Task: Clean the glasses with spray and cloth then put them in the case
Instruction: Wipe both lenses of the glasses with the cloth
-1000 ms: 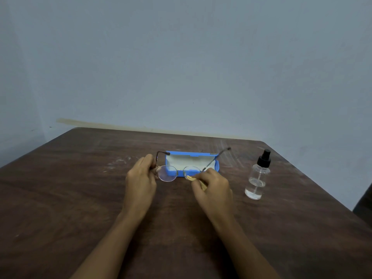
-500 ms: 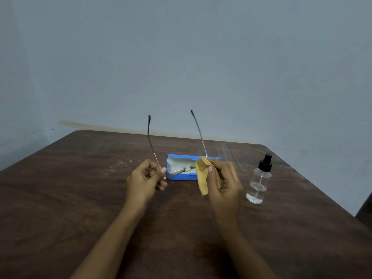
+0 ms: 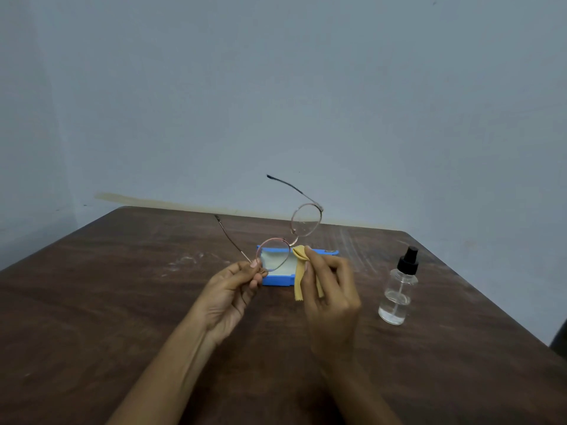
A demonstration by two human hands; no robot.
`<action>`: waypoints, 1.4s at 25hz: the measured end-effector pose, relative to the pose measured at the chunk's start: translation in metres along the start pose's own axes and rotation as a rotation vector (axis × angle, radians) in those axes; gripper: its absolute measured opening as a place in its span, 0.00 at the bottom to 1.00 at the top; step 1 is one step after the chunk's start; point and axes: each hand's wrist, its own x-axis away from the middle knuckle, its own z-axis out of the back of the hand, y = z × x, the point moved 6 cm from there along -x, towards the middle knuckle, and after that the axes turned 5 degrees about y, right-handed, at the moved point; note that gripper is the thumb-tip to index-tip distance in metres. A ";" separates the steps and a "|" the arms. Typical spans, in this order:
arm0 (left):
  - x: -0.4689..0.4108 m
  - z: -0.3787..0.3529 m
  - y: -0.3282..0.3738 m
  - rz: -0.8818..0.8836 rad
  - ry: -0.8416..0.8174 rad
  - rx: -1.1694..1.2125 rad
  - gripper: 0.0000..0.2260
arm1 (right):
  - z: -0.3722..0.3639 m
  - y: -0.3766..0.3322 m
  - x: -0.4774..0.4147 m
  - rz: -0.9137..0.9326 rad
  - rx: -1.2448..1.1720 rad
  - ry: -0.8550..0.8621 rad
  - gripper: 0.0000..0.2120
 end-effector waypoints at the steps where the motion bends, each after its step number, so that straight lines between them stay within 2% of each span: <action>1: 0.001 -0.002 -0.002 0.016 -0.014 -0.002 0.06 | -0.002 -0.002 0.000 0.028 0.011 0.003 0.11; 5: 0.003 -0.006 -0.005 0.031 -0.038 -0.044 0.06 | -0.012 -0.002 0.004 0.112 0.020 -0.036 0.10; 13: 0.001 -0.003 -0.007 0.052 -0.052 -0.088 0.08 | -0.021 0.000 0.011 0.115 0.013 -0.169 0.13; 23: -0.001 -0.004 -0.012 0.047 -0.091 -0.091 0.07 | -0.023 -0.019 0.016 0.296 0.014 -0.252 0.10; 31: -0.003 -0.003 -0.020 0.073 -0.077 -0.128 0.07 | -0.013 0.010 0.006 -0.002 0.046 -0.121 0.10; 35: -0.005 -0.002 -0.019 0.086 -0.073 -0.102 0.07 | -0.012 0.010 0.008 -0.030 0.023 -0.112 0.10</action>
